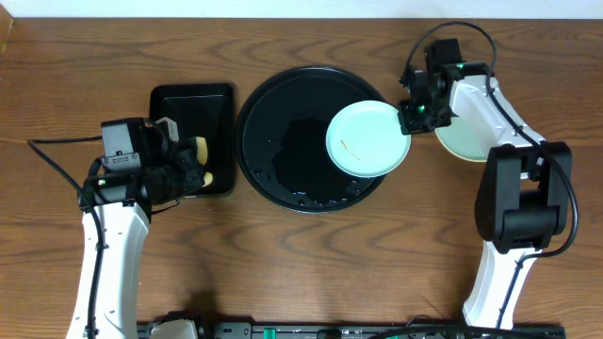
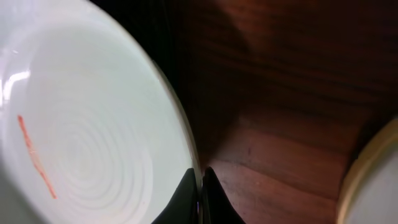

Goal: Clean dirty plates on tray and stack at the side
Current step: 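Hold the mint plate tilted over the round tray with the right gripper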

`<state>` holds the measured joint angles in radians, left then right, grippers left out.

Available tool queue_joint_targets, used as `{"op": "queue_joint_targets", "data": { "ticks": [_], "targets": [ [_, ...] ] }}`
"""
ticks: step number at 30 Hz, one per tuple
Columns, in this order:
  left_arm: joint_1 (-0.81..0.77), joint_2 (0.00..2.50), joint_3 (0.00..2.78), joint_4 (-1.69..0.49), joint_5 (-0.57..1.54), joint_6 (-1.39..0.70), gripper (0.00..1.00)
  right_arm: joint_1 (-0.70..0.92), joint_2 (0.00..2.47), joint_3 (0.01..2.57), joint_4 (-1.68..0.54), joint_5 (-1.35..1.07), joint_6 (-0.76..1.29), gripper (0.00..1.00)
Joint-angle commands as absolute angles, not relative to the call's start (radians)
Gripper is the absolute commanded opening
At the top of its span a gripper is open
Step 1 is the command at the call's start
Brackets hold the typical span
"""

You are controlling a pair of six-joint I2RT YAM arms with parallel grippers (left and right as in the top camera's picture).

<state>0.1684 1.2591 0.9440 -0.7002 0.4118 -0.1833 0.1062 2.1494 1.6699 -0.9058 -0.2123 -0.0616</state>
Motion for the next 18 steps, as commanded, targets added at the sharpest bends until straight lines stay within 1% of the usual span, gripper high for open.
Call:
{"op": "queue_joint_targets", "data": {
  "ticks": [1, 3, 4, 7, 11, 13, 18],
  "targets": [
    [0.173, 1.261, 0.949, -0.701, 0.406, -0.177, 0.14, 0.117, 2.142, 1.778, -0.944, -0.215, -0.011, 0.01],
    [0.173, 1.261, 0.949, -0.698, 0.406, -0.177, 0.13, 0.125, 2.129, 1.83, -0.987, -0.215, 0.016, 0.01],
    [0.173, 1.261, 0.949, -0.695, 0.406, -0.177, 0.08, 0.131, 2.119, 1.853, -1.008, -0.215, 0.032, 0.01],
    [0.173, 1.261, 0.949, -0.684, 0.406, -0.176, 0.08, 0.16, 2.076, 1.878, -1.044, -0.184, 0.081, 0.01],
    [0.173, 1.261, 0.949, -0.665, 0.406, -0.168, 0.08, 0.223, 2.034, 1.878, -1.081, 0.089, 0.207, 0.01],
    [0.173, 1.261, 0.949, -0.664, 0.406, -0.165, 0.08, 0.271, 2.03, 1.878, -1.105, 0.258, 0.256, 0.01],
    [0.173, 1.261, 0.949, -0.665, 0.406, -0.165, 0.08, 0.417, 2.03, 1.877, -1.138, 0.559, 0.346, 0.01]
  ]
}}
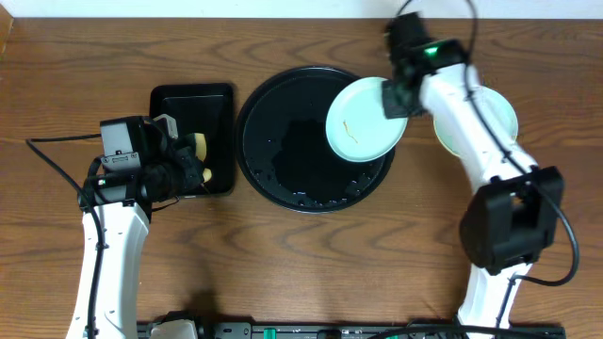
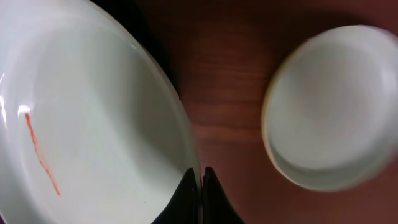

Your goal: Clean dirty plates on tray and stack at the side

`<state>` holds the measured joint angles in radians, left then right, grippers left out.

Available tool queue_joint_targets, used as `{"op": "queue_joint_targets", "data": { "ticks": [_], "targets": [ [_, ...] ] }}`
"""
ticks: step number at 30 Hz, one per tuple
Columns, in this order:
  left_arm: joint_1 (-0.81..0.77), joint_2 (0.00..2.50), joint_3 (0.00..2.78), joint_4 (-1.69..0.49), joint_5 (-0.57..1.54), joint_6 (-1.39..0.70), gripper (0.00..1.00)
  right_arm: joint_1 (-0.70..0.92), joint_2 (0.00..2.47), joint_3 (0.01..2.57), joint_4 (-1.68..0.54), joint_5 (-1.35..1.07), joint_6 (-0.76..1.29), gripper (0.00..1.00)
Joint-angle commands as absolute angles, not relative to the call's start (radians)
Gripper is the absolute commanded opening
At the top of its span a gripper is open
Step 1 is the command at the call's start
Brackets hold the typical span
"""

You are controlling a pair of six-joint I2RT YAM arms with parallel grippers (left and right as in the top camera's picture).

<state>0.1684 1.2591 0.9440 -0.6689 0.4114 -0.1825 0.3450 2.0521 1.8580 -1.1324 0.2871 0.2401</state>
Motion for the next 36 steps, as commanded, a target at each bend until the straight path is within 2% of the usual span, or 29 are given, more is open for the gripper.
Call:
{"op": "queue_joint_targets", "data": {
  "ticks": [1, 6, 10, 13, 17, 22, 30, 36],
  "targets": [
    [0.173, 1.261, 0.949, -0.665, 0.406, -0.165, 0.08, 0.448, 2.03, 1.877, -1.142, 0.627, 0.37, 0.01],
    [0.173, 1.261, 0.949, -0.665, 0.406, -0.165, 0.08, 0.617, 2.03, 1.877, -1.173, 0.993, 0.503, 0.01],
    [0.173, 1.261, 0.949, -0.665, 0.406, -0.165, 0.08, 0.704, 2.03, 1.877, -1.156, 1.165, 0.527, 0.01],
    [0.173, 1.261, 0.949, -0.665, 0.406, -0.165, 0.08, 0.738, 2.03, 1.877, -1.127, 1.197, 0.527, 0.01],
    [0.173, 1.261, 0.949, -0.664, 0.406, -0.165, 0.08, 0.723, 2.03, 1.877, -1.111, 1.01, 0.476, 0.01],
    [0.173, 1.261, 0.949, -0.616, 0.406, -0.162, 0.08, 0.622, 2.029, 1.877, -1.103, 0.712, 0.434, 0.01],
    [0.173, 1.284, 0.948, -0.415, 0.402, -0.053, 0.08, 0.432, 2.029, 1.877, -1.147, 0.228, 0.355, 0.01],
    [0.152, 1.343, 0.948, -0.349, 0.405, -0.058, 0.07, 0.341, 2.029, 1.877, -1.165, 0.098, 0.309, 0.01]
  ]
}}
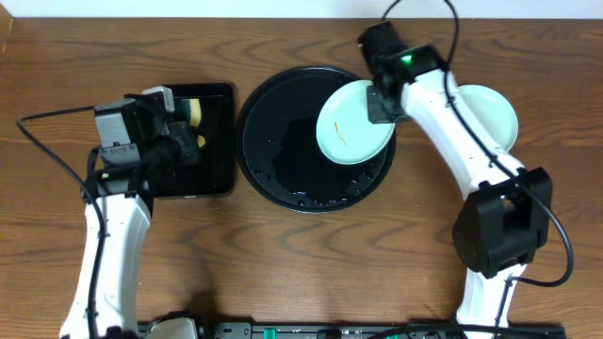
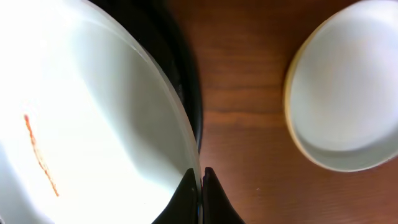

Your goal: Clean dirty plates on tray and stack at the side

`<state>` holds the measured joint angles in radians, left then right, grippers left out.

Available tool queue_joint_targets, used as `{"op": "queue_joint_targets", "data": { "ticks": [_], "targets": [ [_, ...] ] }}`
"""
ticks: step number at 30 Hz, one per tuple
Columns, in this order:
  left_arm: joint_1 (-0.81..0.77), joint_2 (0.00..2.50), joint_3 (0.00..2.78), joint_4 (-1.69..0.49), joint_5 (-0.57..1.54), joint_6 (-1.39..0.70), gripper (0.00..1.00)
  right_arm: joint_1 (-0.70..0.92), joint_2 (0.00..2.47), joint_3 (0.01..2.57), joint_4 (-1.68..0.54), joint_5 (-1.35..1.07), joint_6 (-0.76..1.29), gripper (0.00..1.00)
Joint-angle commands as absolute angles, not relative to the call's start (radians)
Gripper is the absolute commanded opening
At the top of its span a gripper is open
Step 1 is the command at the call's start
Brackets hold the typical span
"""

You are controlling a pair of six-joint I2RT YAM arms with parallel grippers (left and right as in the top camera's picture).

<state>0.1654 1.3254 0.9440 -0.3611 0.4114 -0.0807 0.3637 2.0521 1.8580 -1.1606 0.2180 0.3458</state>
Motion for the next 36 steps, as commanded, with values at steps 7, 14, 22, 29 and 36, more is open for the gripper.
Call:
{"op": "queue_joint_targets", "data": {
  "ticks": [7, 14, 22, 29, 36],
  "targets": [
    [0.011, 1.265, 0.965, -0.294, 0.414, -0.178, 0.08, 0.244, 2.029, 1.854, -1.195, -0.178, 0.22, 0.01],
    [-0.163, 1.269, 1.131, -0.427, 0.382, -0.205, 0.07, 0.232, 2.029, 1.784, -1.154, -0.13, 0.213, 0.01],
    [-0.287, 1.402, 1.282, -0.568, 0.32, -0.196, 0.07, 0.236, 2.029, 1.599, -0.974, -0.094, 0.261, 0.01],
    [-0.381, 1.526, 1.281, -0.517, 0.32, -0.196, 0.07, 0.237, 2.029, 1.475, -0.853, -0.031, 0.261, 0.01],
    [-0.448, 1.657, 1.281, -0.493, 0.32, -0.178, 0.07, 0.237, 2.029, 1.438, -0.875, 0.041, 0.259, 0.01]
  ]
}}
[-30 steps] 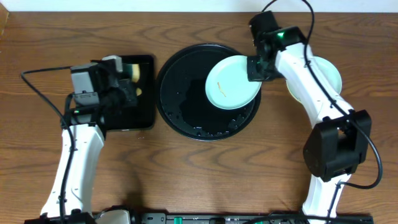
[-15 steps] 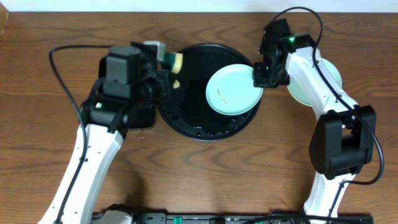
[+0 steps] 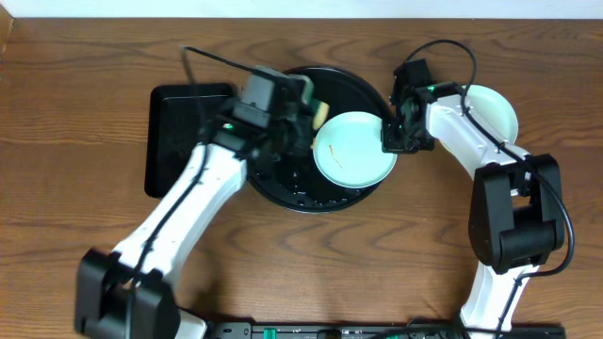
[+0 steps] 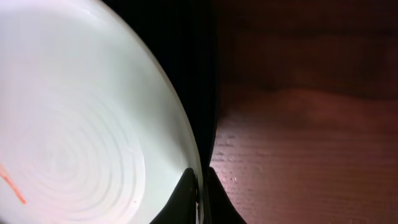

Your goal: Clean dirty plates on tray and stack at the side

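A pale green plate with a thin orange streak is held over the right half of the round black tray. My right gripper is shut on the plate's right rim; in the right wrist view the fingertips pinch the rim of the plate. My left gripper reaches over the tray and is shut on a yellow sponge, just beyond the plate's far-left edge. A clean pale plate lies on the table at the right.
A black rectangular tray lies at the left of the round tray. The left arm crosses the table diagonally from the front left. Bare wooden table lies between the round tray and the clean plate.
My left gripper, with the sponge, was over the rectangular tray and is now over the round tray beside the held plate. The right gripper has shifted a little toward the front right, still gripping the plate.
The right gripper held the streaked plate at the round tray's right edge while the left held the sponge at the rectangular tray. Then the plate sat further over the tray. Then the left gripper was higher on the small tray, and now it is at the plate.
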`<state>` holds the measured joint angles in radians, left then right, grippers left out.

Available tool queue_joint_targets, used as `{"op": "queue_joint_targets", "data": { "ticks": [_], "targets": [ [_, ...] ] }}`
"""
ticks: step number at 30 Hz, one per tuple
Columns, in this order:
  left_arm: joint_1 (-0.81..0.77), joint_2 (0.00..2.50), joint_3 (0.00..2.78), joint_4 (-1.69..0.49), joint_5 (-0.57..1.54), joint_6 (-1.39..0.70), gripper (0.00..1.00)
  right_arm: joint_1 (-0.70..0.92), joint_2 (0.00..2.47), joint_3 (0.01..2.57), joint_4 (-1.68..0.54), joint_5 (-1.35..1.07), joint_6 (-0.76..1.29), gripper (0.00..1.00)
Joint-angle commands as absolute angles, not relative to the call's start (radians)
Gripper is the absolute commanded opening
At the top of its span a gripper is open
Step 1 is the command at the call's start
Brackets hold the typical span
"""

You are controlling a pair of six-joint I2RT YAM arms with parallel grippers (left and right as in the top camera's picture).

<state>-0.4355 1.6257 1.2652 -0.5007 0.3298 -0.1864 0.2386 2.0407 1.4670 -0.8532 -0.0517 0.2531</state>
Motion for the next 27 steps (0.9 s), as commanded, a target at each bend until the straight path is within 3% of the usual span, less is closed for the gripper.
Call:
{"op": "queue_joint_targets", "data": {
  "ticks": [1, 27],
  "targets": [
    [-0.456, 1.67, 1.281, -0.492, 0.321, -0.178, 0.07, 0.237, 2.029, 1.436, -0.886, 0.041, 0.257, 0.01],
    [-0.628, 1.865, 1.279, -0.382, 0.226, -0.183, 0.07, 0.237, 2.029, 1.436, -0.888, 0.041, 0.257, 0.01]
  ]
}}
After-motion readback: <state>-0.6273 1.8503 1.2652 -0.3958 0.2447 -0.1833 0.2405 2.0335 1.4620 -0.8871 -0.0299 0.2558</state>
